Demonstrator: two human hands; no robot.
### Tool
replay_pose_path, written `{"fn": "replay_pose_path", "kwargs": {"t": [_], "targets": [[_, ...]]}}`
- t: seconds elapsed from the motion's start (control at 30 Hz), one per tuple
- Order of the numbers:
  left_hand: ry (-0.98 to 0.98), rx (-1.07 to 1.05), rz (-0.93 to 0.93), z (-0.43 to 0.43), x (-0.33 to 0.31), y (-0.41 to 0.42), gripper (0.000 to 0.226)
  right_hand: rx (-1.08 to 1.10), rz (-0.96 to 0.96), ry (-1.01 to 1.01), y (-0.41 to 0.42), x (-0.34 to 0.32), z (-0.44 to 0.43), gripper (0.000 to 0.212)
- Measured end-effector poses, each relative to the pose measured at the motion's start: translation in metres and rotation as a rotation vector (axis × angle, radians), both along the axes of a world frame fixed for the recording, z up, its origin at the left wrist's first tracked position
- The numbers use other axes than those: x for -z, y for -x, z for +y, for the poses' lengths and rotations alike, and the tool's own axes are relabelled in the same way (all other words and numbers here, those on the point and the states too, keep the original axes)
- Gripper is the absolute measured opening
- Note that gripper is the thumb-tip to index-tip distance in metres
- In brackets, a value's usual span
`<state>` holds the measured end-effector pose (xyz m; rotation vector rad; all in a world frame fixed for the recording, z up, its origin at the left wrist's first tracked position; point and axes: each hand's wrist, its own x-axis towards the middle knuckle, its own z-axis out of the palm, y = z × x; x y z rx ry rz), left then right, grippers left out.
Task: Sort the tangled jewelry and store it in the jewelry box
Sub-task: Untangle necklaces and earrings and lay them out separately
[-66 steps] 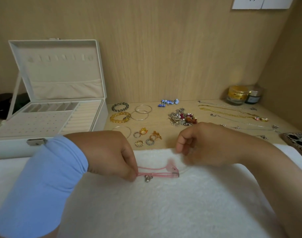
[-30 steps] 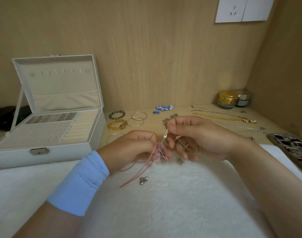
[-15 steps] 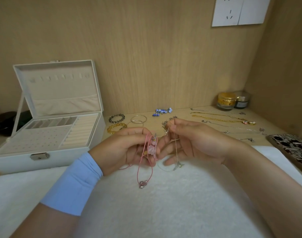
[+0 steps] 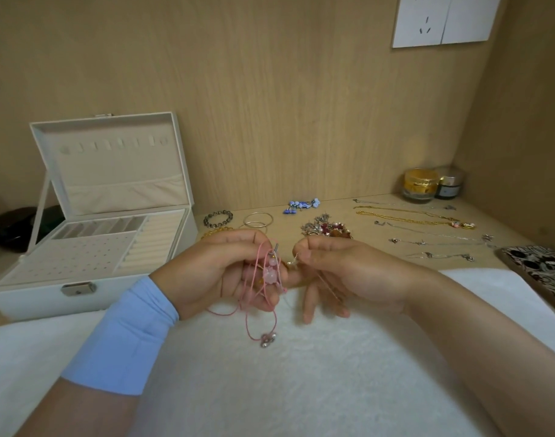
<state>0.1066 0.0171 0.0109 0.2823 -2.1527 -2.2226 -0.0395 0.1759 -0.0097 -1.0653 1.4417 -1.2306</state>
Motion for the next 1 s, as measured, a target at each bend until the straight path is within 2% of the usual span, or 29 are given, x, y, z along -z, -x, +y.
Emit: {"fn": "replay_pose_path", "kwargs": {"t": [0.1,0.27,0.33,0.4,0.5,0.63,0.7,0.73,0.83,1.0], "targets": [[0.027,0.002,-0.009,-0.003,-0.001,-0.001,0.009,-0.03,0.064,-0.034,-0.003,0.001,0.0,0.02],[0.117,0.029,-0.067,-0.011,0.0,-0.006,0.012,0.135,0.074,0.045,0.006,-0.006,0.006,0.02],[0.266,0.035,-0.123,-0.011,-0.002,-0.009,0.011,0.151,0.052,0.074,0.01,-0.008,0.008,0.016],[0.514,0.03,-0.18,-0.009,-0.004,-0.016,0.011,0.143,0.052,0.076,0.013,-0.009,0.01,0.016],[0.765,0.042,-0.204,-0.006,-0.007,-0.032,0.03,0.074,0.124,0.01,0.014,-0.01,0.012,0.026],[0.949,0.181,-0.347,0.001,-0.011,-0.053,0.054,-0.168,0.309,-0.198,0.013,-0.014,0.019,0.022],[0.973,0.224,-0.415,0.004,-0.014,-0.059,0.063,-0.284,0.391,-0.341,0.012,-0.018,0.023,0.019],[0.972,0.211,-0.433,0.005,-0.016,-0.058,0.058,-0.323,0.423,-0.403,0.011,-0.019,0.025,0.017],[0.948,0.125,-0.402,0.008,-0.018,-0.056,0.016,-0.374,0.524,-0.457,0.007,-0.028,0.03,0.006],[0.84,0.005,-0.256,0.004,-0.004,-0.042,0.024,-0.275,0.711,-0.473,0.001,-0.054,0.04,0.014]]}}
